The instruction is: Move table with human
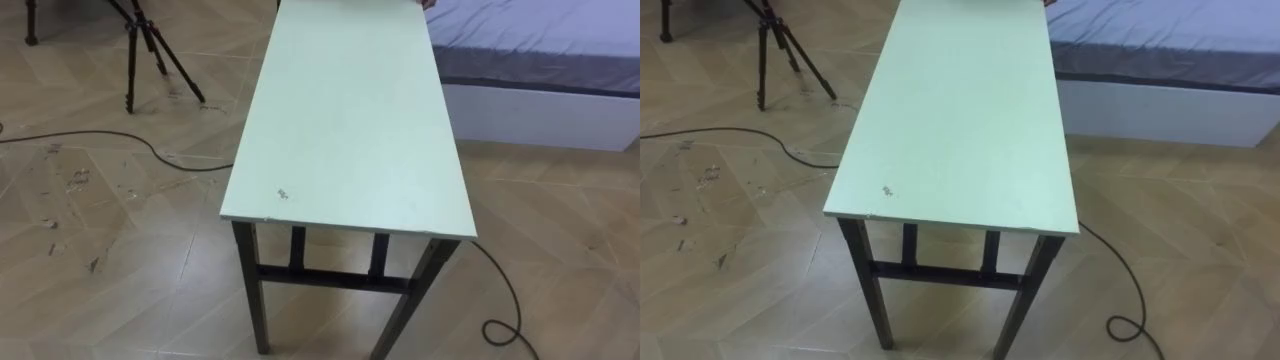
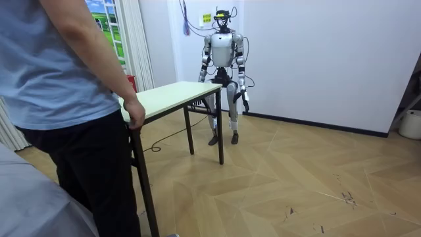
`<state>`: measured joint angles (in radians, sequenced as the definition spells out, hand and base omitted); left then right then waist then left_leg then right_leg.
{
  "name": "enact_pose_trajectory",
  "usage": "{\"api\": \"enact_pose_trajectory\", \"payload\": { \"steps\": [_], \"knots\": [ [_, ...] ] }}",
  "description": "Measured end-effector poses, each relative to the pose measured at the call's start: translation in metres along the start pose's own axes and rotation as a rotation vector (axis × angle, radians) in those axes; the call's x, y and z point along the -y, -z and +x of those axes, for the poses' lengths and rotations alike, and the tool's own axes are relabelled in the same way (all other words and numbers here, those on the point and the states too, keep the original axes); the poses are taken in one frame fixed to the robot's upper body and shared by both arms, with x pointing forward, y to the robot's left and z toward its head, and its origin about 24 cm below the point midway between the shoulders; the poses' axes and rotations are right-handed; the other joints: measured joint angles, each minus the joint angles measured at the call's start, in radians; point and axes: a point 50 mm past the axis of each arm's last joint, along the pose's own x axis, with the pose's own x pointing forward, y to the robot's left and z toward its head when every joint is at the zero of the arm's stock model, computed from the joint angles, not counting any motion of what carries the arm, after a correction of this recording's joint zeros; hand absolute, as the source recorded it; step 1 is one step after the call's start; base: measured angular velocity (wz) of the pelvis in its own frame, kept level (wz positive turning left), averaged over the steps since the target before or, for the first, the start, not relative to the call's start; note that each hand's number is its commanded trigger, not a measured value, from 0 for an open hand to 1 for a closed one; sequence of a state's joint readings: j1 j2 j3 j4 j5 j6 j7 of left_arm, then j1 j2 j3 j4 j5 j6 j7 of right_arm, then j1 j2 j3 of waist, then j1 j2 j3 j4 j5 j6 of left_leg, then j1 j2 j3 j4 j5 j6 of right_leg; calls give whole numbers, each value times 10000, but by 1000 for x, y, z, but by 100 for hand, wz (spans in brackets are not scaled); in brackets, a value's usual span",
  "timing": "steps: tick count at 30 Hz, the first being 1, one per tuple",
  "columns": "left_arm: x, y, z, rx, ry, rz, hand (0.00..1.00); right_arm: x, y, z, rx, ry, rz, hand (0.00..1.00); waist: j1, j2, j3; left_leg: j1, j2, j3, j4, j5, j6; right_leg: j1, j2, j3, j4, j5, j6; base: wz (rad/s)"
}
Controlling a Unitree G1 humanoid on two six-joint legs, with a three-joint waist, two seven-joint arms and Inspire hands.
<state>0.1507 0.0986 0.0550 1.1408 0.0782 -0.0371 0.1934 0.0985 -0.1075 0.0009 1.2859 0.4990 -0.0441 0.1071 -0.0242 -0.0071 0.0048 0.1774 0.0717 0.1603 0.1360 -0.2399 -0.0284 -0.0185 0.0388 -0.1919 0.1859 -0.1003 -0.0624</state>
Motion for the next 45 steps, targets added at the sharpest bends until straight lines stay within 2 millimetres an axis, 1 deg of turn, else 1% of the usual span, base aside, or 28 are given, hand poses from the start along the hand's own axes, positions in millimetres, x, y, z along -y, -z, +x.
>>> {"api": "enact_pose_trajectory", "payload": {
  "steps": [7, 11, 14, 17, 22, 29, 32, 34, 35, 37, 38, 39, 41, 42, 44, 45],
  "knots": [
    [0, 0, 0, 5, 0, -2, 0, 0, 0, 0, 0, 0, 9, 0, -1, 2, 0, -2, 0, 2, 0, 0, 0, 3, 2, 0, 6, 0, 0, 0],
    [0, 0, 0, -93, -9, -393, 0, 0, 0, 0, -17, -18, 18, 0, -11, -4, 2, -20, -3, -1, 0, 0, 1, -15, 0, -5, -12, -5, 7, 0],
    [1, 2, 0, -264, 106, -963, 0, 0, 0, 0, -23, -10, 52, 0, -18, -3, -4, -98, -7, 1, 1, 0, 1, -83, -9, -20, -6, -3, 5, 0],
    [2, 7, 0, -654, 440, -1778, 0, 2, 3, -1, -88, 38, 136, 0, -18, 30, -19, -89, -3, 1, -1, 0, 0, -53, 4, -18, -6, 0, 3, 0],
    [4, 11, -1, -925, 1363, -3040, 0, 4, 3, -1, -70, -223, 172, 0, -13, 99, -17, -96, 1, 39, 15, 0, 0, -45, 2, -20, -12, 0, 9, 0],
    [8, 11, -2, -989, 2426, -4738, 0, 4, -3, -1, -3, -843, 510, 0, -27, 107, -35, -331, -12, 29, 101, 0, 0, -260, -32, -24, 10, -5, 11, 0],
    [12, 10, -3, -1019, 2926, -5341, 0, 0, -11, -2, 328, -1368, 477, 0, -19, 163, -50, -374, -10, 32, 156, 0, 0, -265, -34, -26, -9, -6, 11, 0],
    [15, 3, -3, -895, 3446, -5891, 0, -4, -18, -3, 732, -1835, 945, 0, -35, 235, -82, -309, -6, 30, 156, 0, 0, -212, -20, -11, -1, -1, 3, 0],
    [16, 0, -3, -772, 3572, -6018, 0, -5, -19, -3, 831, -1959, 1100, 0, -27, 265, -82, -293, -5, 30, 158, 0, 0, -196, -21, -14, 4, 0, 2, 0],
    [18, -15, -4, -81, 4163, -6598, 0, -11, -28, -6, 1408, -2605, 1503, 0, 0, 363, -69, -288, -5, 33, 160, 0, 0, -210, -34, -25, 49, -1, 3, 0],
    [19, -18, -4, 79, 4307, -6738, 0, -13, -30, -7, 1558, -2756, 1578, 0, -2, 377, -71, -305, -7, 34, 163, 0, 0, -241, -38, -16, 63, -6, 0, -4],
    [20, -26, -6, 479, 4673, -7008, 0, -19, -37, -9, 1889, -3137, 1811, 0, -11, 400, -67, -342, -14, 42, 168, 0, 0, -329, -50, 1, 187, -50, -5, -3],
    [22, -38, -9, 1075, 5228, -7193, 0, -27, -44, -14, 2312, -3762, 2193, 0, -13, 381, -43, -356, -21, 54, 170, 0, -1, -411, -68, -14, 275, -160, -8, 0],
    [24, -43, -12, 1335, 5536, -7250, 0, -33, -46, -16, 2485, -4173, 2321, 0, -7, 365, -52, -358, -19, 82, 170, 0, -1, -462, -74, -8, 373, -227, -8, -4],
    [30, -50, -17, 1578, 6046, -7620, 0, -44, -50, -21, 2720, -4833, 2486, 0, 20, 363, -66, -382, 11, 322, 176, 1, -2, -537, -54, 42, 394, -229, -21, -8],
    [34, -54, -21, 1722, 6419, -7893, 0, -52, -53, -25, 2816, -5342, 2599, 0, -6, 371, -71, -438, 29, 343, 228, 1, -3, -547, -62, -4, 390, -198, -73, 0]
  ]
}}
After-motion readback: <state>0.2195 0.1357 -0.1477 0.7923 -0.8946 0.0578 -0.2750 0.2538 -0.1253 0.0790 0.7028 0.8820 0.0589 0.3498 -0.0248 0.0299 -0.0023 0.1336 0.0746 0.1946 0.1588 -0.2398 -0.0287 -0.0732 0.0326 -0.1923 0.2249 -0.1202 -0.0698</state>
